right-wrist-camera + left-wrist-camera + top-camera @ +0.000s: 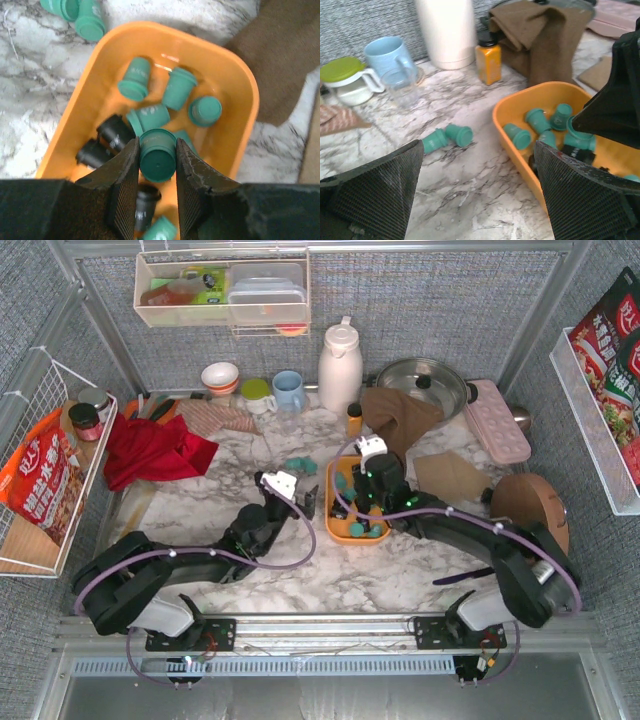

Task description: Mix the coffee capsules in the storage basket

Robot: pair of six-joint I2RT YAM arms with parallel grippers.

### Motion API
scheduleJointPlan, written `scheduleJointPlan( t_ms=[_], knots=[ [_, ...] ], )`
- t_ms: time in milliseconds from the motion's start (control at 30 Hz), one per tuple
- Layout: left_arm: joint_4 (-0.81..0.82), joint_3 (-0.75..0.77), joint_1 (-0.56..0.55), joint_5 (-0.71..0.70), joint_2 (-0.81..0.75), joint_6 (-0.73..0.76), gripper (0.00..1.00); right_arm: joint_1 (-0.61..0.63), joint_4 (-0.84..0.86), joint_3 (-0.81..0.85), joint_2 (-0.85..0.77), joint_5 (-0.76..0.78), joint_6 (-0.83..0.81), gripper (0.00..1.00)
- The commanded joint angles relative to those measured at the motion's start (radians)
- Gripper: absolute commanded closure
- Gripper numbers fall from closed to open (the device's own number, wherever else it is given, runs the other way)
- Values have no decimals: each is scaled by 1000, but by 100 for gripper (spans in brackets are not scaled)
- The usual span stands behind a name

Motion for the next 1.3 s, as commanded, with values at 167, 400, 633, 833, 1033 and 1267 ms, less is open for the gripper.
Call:
scheduleJointPlan(
  t_ms=[167, 400, 633, 833, 1033, 1267],
  knots=[
    [-237, 104, 3, -233, 13, -73, 1, -36, 199, 171, 267, -50, -19, 85],
    [-469, 229, 51, -274, 71, -163, 1, -37, 114, 198, 261, -50, -5, 43],
    [-643, 364, 152, -150, 157, -298, 1, -40, 35, 115, 105, -49, -1, 35],
    [-705, 477, 222, -25, 262, -345, 1, -40, -7, 6, -51, -81, 34, 34],
    [-760, 585, 286, 18, 377, -375, 1, -40, -11, -66, -146, -99, 38, 34],
    [-764, 635, 352, 131, 452, -415, 12, -41, -13, -74, -160, -133, 46, 34]
  ],
)
